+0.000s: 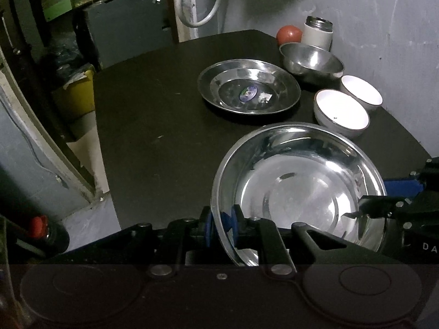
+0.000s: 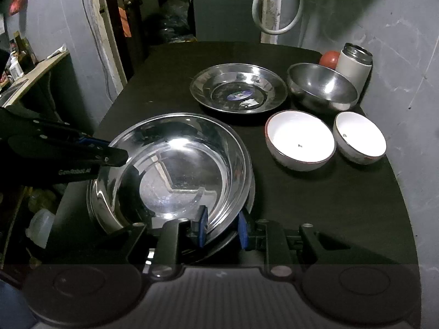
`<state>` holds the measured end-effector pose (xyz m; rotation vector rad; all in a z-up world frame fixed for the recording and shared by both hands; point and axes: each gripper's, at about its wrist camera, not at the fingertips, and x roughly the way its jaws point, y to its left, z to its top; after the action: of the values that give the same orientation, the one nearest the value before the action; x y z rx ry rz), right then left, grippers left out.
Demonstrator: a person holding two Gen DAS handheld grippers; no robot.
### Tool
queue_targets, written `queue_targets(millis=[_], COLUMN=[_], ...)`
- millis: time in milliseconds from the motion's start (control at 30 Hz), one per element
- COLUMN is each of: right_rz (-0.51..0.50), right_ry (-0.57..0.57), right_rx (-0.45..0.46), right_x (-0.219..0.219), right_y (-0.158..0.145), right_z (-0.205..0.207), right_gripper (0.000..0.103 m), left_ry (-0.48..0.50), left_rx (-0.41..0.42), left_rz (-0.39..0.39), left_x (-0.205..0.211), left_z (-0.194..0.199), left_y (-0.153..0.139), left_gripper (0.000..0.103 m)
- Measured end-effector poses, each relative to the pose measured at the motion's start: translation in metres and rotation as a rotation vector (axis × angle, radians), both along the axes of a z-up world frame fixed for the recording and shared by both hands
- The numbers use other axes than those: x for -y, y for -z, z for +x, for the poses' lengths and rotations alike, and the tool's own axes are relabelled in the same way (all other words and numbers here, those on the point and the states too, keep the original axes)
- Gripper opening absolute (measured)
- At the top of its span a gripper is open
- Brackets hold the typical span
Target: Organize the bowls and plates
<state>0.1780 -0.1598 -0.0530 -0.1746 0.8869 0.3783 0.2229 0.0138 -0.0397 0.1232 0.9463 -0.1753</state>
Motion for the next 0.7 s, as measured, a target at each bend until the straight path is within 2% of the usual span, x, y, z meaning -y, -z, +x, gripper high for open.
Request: queue_targets(millis=[300, 700], right_rz=[-0.032, -0.044], right_ry=[0.005, 0.024], right_rx=[0.005, -0.008], right_x=[0.0003, -0.0003], right_y=[0.001, 0.0047], right_z=[0.0006, 0.0028], right_gripper=[0.027, 0.029], left_ry=[0.022, 0.023], left_rx=[-0.04, -0.043], left_rz=[0.003, -0.003], left_x=[0.0044, 0.0042], left_z=[0.006, 0.0081], left_y=[0.0078, 0.009], left_gripper=[0.018, 0.018])
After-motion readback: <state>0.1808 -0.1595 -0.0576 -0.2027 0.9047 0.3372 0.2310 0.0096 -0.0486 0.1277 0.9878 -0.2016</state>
